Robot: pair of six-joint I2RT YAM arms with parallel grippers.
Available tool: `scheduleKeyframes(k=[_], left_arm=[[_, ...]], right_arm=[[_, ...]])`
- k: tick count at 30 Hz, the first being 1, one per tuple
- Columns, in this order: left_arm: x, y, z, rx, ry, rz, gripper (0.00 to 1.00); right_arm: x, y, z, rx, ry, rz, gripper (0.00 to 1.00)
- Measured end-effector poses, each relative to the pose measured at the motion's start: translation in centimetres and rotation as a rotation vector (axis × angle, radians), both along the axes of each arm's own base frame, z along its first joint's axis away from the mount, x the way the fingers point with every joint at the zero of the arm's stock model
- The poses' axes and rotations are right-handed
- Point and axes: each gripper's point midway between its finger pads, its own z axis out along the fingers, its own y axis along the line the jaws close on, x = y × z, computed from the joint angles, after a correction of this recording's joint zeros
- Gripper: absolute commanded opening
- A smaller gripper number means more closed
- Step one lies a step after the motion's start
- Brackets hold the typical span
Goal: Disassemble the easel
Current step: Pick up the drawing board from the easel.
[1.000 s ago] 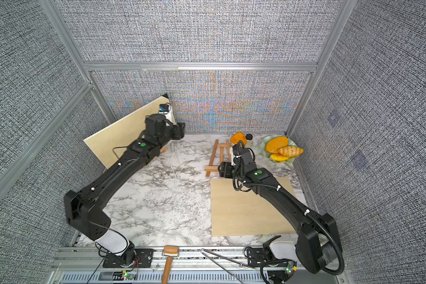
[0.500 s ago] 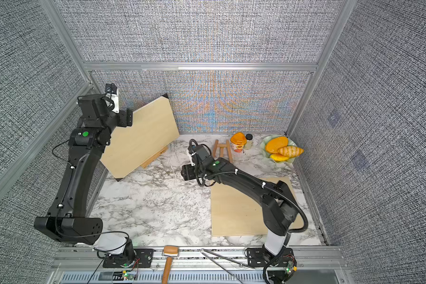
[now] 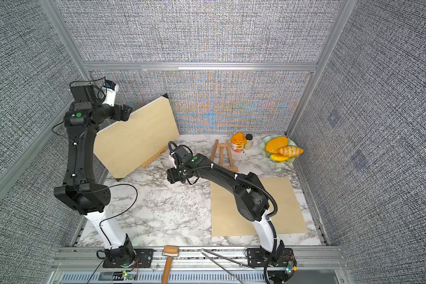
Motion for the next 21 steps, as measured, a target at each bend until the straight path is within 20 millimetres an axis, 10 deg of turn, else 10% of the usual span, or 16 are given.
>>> scheduleKeyframes(k=[21], left_arm=[[1.9, -2.2, -7.0, -0.084, 0.16, -0.166, 0.64]], right_arm=[[1.0, -1.3, -2.7, -0.06, 0.049, -0.004, 0.69]])
